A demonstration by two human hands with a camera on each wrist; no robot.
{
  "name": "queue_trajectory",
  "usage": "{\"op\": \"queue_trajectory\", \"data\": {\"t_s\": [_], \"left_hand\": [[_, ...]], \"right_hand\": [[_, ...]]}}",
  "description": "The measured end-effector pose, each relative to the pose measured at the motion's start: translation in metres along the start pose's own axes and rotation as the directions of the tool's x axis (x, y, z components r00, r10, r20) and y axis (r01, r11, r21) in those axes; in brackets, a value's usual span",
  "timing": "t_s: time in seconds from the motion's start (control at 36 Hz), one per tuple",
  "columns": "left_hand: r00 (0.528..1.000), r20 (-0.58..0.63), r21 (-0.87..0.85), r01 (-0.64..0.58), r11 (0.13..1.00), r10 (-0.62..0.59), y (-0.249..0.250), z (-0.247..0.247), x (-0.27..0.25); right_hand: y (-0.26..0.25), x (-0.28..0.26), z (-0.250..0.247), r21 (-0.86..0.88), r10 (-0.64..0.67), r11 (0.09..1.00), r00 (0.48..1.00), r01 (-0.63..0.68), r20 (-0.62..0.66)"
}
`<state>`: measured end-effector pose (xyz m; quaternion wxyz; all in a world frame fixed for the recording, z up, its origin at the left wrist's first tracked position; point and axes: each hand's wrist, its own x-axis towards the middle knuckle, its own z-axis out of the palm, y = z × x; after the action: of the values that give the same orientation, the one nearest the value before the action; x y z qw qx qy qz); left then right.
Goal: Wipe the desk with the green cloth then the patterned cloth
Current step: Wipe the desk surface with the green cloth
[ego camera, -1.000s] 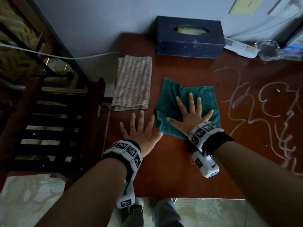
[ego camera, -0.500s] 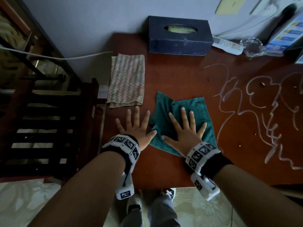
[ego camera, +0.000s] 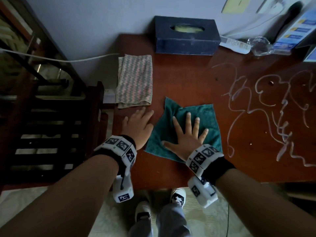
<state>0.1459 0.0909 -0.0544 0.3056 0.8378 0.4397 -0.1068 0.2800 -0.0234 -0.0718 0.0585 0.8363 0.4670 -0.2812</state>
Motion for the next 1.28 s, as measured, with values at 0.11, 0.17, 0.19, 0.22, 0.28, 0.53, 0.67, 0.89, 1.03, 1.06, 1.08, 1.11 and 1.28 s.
{"op": "queue_trajectory", "data": {"t_s": [0.11,0.17,0.19,0.22,0.28,0.53,0.67,0.89,1.03,1.06,1.08,1.11,1.28], "left_hand": [[0.997,0.011,-0.022,-0.069,0.997,0.070,-0.015,-0.002,-0.008],[0.997,0.033,-0.006,-0.070,0.998,0.070,-0.017,0.000,-0.010],[0.997,0.037,-0.013,-0.066,0.998,0.066,-0.017,0.000,-0.010],[0.997,0.036,-0.027,-0.060,0.998,0.061,-0.017,0.001,-0.009],[0.998,0.027,-0.047,-0.047,0.998,0.049,-0.016,0.002,-0.008],[1.000,0.004,0.055,0.028,0.998,-0.028,-0.006,0.010,-0.003],[0.994,-0.068,0.098,0.094,0.991,-0.087,0.011,0.012,-0.003],[0.984,0.090,0.173,0.139,0.975,-0.157,0.039,0.020,0.007],[0.968,0.135,0.199,0.183,0.963,-0.212,0.045,0.027,0.010],[0.968,0.132,0.194,0.185,0.964,-0.212,0.045,0.029,0.011],[0.969,0.129,0.189,0.185,0.964,-0.211,0.045,0.030,0.011],[0.969,0.126,0.185,0.186,0.965,-0.211,0.045,0.031,0.011],[0.969,0.131,0.176,0.186,0.967,-0.210,0.045,0.032,0.011]], "right_hand": [[-0.020,-0.002,0.001,0.023,0.012,1.000,1.000,-0.012,0.023],[-0.027,-0.005,0.004,0.033,-0.001,0.999,0.999,0.000,0.036],[-0.029,-0.007,0.007,0.035,-0.012,0.999,0.999,0.011,0.039],[-0.031,-0.010,0.010,0.035,-0.025,0.999,0.999,0.024,0.037],[-0.033,-0.017,0.018,0.026,-0.056,0.998,0.998,0.055,0.026],[-0.015,-0.041,0.035,-0.027,-0.187,0.982,0.982,0.187,0.011],[0.008,-0.046,0.033,-0.071,-0.244,0.967,0.969,0.245,0.019],[0.043,-0.038,0.021,-0.104,-0.283,0.953,0.959,0.285,0.032],[0.061,-0.030,0.013,-0.087,-0.245,0.965,0.969,0.246,0.017],[0.064,-0.030,0.012,-0.082,-0.224,0.971,0.975,0.224,0.007],[0.067,-0.030,0.011,-0.074,-0.201,0.977,0.980,0.200,-0.002],[0.070,-0.031,0.011,-0.062,-0.178,0.982,0.984,0.177,-0.010],[0.074,-0.035,0.012,0.004,-0.052,0.999,0.997,0.053,-0.059]]}}
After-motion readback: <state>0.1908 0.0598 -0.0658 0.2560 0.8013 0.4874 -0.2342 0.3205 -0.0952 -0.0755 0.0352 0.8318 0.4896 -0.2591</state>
